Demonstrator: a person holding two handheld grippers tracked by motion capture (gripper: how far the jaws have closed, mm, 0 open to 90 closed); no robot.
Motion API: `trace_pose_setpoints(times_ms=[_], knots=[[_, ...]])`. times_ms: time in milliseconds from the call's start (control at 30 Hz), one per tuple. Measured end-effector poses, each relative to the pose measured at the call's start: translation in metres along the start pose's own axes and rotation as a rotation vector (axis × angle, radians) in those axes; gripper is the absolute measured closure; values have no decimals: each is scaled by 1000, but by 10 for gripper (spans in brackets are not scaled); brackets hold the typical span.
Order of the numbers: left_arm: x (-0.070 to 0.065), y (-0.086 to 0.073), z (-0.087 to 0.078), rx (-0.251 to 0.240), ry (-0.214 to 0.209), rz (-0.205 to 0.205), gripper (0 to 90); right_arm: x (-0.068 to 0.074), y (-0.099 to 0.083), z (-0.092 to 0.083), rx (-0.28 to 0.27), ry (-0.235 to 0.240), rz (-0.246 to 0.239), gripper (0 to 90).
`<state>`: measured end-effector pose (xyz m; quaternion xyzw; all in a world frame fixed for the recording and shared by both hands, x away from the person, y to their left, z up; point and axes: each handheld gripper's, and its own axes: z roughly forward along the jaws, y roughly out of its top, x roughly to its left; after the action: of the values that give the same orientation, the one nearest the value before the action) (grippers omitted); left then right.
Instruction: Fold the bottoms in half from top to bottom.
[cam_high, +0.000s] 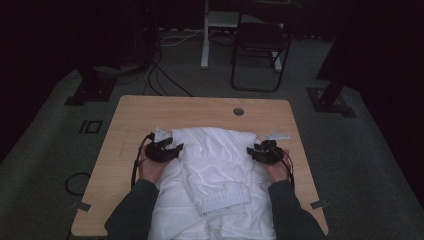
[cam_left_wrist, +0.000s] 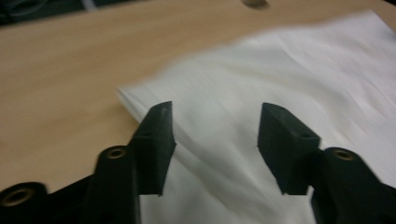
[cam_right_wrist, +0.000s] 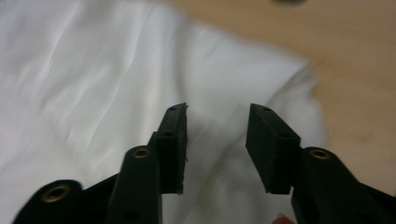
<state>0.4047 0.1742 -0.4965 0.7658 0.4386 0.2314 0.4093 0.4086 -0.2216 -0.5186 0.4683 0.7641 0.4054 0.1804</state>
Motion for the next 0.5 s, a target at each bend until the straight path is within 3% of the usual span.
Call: trace_pose_setpoints(times_ms=[33, 67, 167, 200, 267, 367, 500], knots=[[0, 0, 0, 0, 0, 0, 433, -3, 5, 1, -10, -7, 7, 529], [14, 10, 12, 1, 36, -33, 411, -10, 12, 5, -15, -17, 18, 498], [25, 12, 25, 7, 61, -52, 380, -23, 22, 19, -4, -41, 48, 414], [37, 10, 43, 59, 84, -86, 374, -27, 24, 25, 1, -35, 71, 394], [41, 8, 50, 74, 96, -95, 352, -31, 26, 32, 7, -38, 85, 375], [46, 5, 65, 107, 81, -124, 331, -37, 27, 53, 56, -49, 83, 307], [44, 5, 80, 146, 62, -106, 324, -38, 25, 68, 104, -50, 81, 297]])
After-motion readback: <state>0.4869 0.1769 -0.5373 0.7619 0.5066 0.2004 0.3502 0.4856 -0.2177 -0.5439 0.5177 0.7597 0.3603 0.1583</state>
